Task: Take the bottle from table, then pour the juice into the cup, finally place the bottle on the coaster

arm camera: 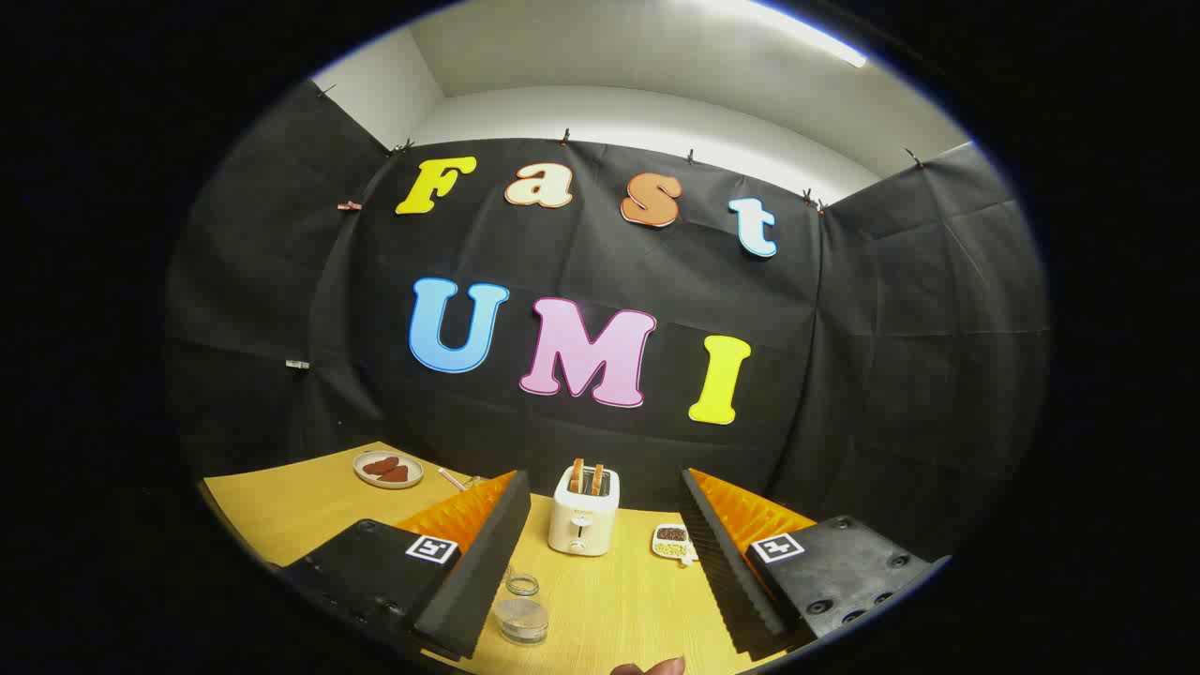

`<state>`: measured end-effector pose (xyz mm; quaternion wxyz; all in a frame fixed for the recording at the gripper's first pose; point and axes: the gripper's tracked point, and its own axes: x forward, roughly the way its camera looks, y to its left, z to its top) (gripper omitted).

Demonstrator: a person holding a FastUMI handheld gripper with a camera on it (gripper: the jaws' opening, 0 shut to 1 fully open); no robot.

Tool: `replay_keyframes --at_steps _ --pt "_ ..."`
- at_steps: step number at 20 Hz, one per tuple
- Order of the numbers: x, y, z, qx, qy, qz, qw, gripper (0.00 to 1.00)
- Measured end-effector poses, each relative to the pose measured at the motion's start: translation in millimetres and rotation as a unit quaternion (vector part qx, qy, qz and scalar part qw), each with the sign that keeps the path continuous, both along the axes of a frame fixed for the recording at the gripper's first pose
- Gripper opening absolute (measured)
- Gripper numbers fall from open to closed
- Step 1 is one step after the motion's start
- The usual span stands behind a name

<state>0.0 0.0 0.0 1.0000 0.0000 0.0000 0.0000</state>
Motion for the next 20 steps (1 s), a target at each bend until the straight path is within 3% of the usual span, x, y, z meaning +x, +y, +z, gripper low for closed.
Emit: replay_keyframes --at_steps 20 --pt "-8 11 -9 0.022 -0.016 0.013 1.000 0.97"
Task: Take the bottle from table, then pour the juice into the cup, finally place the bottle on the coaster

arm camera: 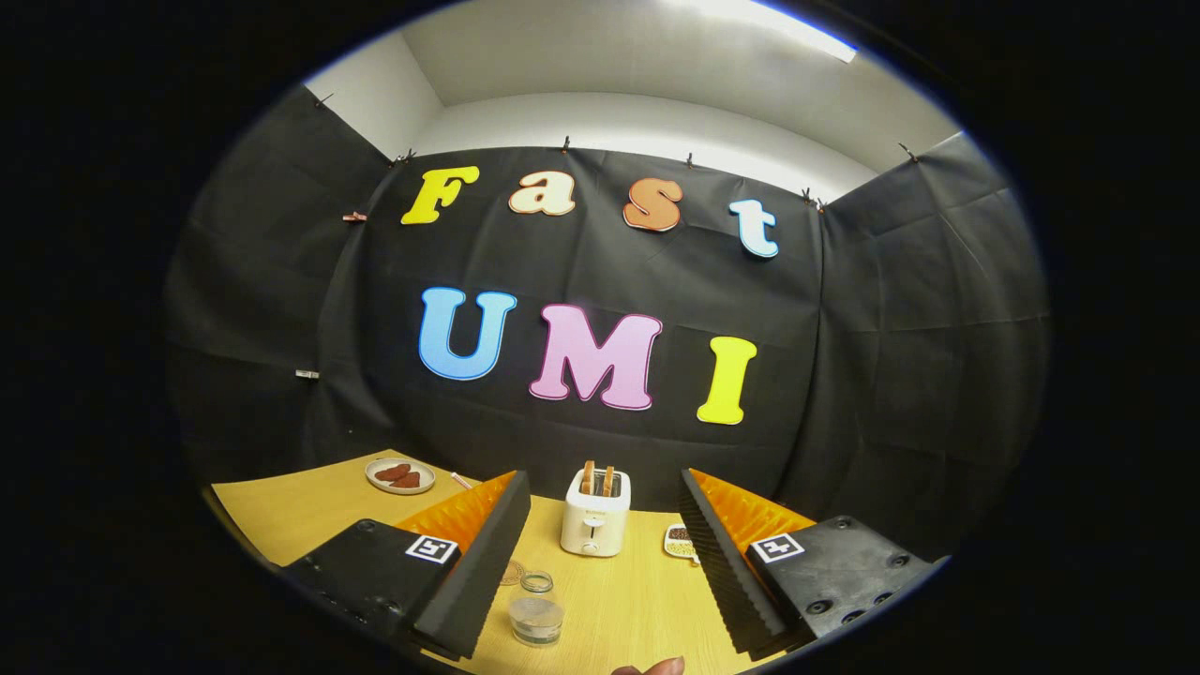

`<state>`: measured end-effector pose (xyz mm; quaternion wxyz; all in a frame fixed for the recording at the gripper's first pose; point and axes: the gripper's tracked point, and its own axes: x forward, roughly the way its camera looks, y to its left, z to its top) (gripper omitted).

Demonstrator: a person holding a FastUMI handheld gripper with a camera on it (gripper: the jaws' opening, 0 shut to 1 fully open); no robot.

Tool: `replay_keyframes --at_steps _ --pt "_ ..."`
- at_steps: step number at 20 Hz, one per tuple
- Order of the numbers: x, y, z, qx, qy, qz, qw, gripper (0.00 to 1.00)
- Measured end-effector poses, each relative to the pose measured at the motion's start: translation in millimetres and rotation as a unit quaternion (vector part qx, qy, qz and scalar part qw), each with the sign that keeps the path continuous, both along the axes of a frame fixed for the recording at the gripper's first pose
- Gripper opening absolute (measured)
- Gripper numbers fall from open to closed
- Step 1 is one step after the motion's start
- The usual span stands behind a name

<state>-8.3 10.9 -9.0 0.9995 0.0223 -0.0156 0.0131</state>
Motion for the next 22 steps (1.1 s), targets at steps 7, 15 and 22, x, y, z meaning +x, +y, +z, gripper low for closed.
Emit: replay_keyframes --at_steps 7,15,22 --pt "7 33 -72 0.029 -0.003 0.034 0.999 0.97" --pt "14 63 -203 0.041 0.050 0.056 0.996 0.97" --pt "36 77 -259 0.061 0.097 0.062 0.991 0.97"
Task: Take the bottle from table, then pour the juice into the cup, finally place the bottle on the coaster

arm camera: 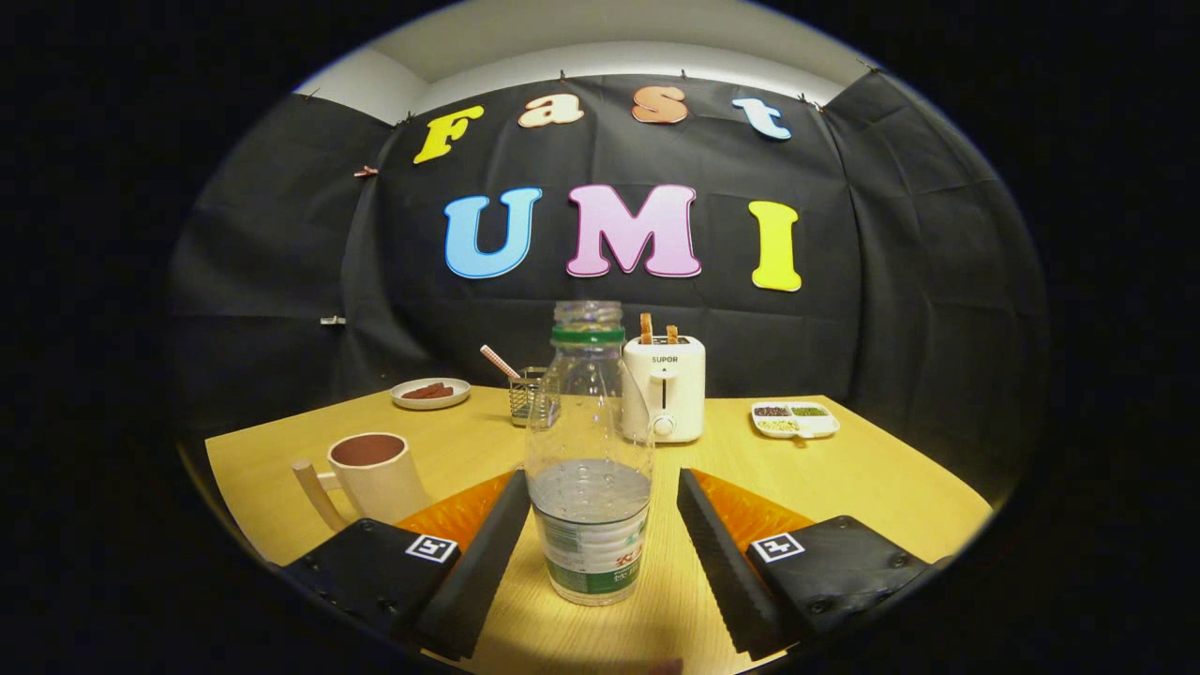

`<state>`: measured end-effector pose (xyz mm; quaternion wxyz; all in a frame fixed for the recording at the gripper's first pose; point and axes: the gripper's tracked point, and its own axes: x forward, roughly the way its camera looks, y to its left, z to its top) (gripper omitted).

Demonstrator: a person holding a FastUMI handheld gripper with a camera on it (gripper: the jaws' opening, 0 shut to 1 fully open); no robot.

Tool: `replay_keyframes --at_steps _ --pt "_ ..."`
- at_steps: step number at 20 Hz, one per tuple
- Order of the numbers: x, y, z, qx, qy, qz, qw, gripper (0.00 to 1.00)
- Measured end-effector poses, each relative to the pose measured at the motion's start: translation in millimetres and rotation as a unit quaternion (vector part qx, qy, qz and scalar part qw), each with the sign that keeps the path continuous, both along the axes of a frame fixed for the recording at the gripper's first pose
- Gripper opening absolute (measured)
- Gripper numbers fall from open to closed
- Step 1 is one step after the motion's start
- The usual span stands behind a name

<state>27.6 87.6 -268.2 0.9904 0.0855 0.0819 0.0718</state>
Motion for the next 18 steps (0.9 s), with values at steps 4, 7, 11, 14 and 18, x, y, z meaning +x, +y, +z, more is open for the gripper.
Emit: replay_keyframes --at_steps 4,7,11,14,18 --pt "3 7 -14 -0.006 0.009 0.003 1.000 0.93" --pt "7 9 -13 -0.017 0.014 0.010 1.000 0.77" --pt "10 5 -5 -0.028 0.042 0.011 0.999 0.75" --pt "14 0 16 -0.062 0.031 0.016 0.997 0.75" --pt "20 -11 54 -0.124 0.022 0.022 0.992 0.75"
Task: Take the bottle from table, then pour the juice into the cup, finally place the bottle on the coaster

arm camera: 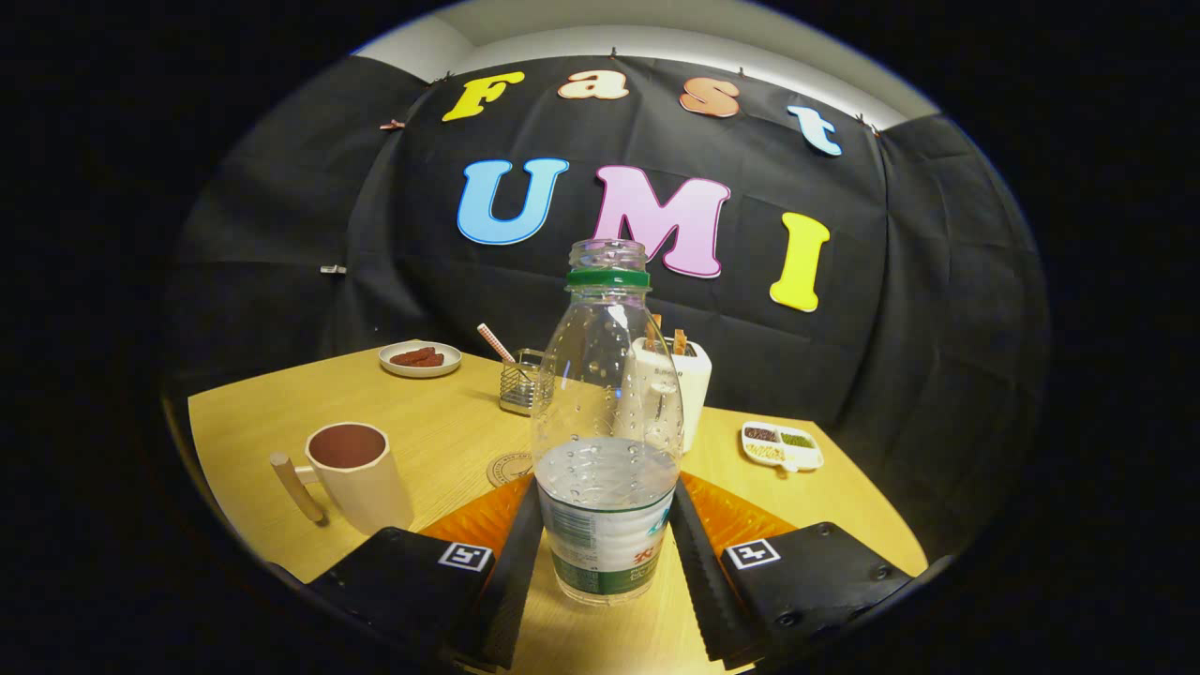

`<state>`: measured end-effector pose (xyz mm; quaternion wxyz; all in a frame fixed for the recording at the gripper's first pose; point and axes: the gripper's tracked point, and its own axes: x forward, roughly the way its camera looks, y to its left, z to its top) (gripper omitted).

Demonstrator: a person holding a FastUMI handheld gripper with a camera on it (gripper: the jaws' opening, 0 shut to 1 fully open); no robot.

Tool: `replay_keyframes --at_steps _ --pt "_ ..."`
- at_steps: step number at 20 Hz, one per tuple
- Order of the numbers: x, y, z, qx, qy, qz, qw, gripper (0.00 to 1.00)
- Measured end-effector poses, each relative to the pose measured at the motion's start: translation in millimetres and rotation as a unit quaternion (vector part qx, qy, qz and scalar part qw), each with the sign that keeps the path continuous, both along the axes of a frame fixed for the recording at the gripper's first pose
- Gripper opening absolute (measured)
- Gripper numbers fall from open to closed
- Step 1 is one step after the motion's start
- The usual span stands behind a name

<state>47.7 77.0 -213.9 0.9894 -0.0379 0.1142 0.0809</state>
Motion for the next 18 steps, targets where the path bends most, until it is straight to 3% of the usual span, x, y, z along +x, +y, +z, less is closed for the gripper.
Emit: replay_keyframes --at_steps 3,7,13,18 --pt "5 -1 29 -0.084 -0.026 0.015 0.996 0.75" --pt "10 7 44 -0.201 -0.051 0.033 0.978 0.75" --pt "8 42 43 -0.308 -0.052 0.088 0.946 0.75" --pt "9 53 30 -0.372 -0.040 0.109 0.921 0.75"
